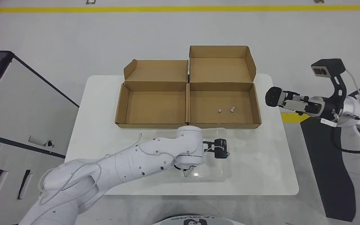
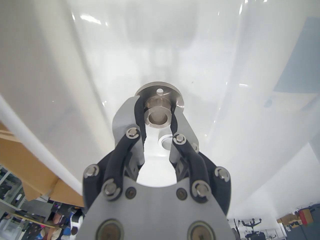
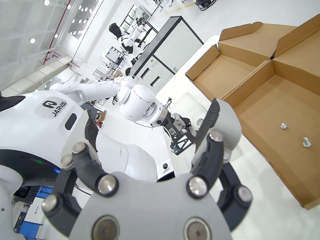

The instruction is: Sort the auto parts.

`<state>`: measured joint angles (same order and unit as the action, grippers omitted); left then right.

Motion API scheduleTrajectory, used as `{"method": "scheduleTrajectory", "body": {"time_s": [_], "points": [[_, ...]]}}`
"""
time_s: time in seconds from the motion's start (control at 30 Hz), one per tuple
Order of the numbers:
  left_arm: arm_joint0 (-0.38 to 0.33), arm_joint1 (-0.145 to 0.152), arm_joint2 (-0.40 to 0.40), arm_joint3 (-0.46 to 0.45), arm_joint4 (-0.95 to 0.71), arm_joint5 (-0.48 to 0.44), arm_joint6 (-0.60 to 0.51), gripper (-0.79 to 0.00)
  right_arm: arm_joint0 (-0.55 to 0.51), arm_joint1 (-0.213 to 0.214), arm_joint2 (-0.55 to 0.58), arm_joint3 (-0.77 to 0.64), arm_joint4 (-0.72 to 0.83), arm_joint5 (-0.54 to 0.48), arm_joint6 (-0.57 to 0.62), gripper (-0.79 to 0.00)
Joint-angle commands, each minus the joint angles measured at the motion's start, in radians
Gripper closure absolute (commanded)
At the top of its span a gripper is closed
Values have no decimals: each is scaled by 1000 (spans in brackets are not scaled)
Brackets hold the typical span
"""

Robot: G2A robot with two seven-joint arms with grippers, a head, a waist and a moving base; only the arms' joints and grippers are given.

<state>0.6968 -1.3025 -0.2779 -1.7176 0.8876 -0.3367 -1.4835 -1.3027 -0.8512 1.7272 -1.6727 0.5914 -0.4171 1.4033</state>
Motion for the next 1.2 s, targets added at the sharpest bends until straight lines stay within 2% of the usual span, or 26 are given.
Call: {"method": "scheduleTrajectory", "body": {"time_s": [0.0,0.37,0.7,0.93,1.17], "points": [[-8,12,-5,-39,-13,1,-1,0,0,0,0,0,0,0,0,-785],[-36,97,-85,-232,-86,-5,5,0,0,0,0,0,0,0,0,-785],[-20,187,-236,-380,-164,-60,60,0,0,0,0,0,0,0,0,-785],[69,237,-384,-418,-200,-154,188,0,0,0,0,0,0,0,0,-785],[194,277,-521,-405,-240,-266,393,0,0,0,0,0,0,0,0,-785]]}}
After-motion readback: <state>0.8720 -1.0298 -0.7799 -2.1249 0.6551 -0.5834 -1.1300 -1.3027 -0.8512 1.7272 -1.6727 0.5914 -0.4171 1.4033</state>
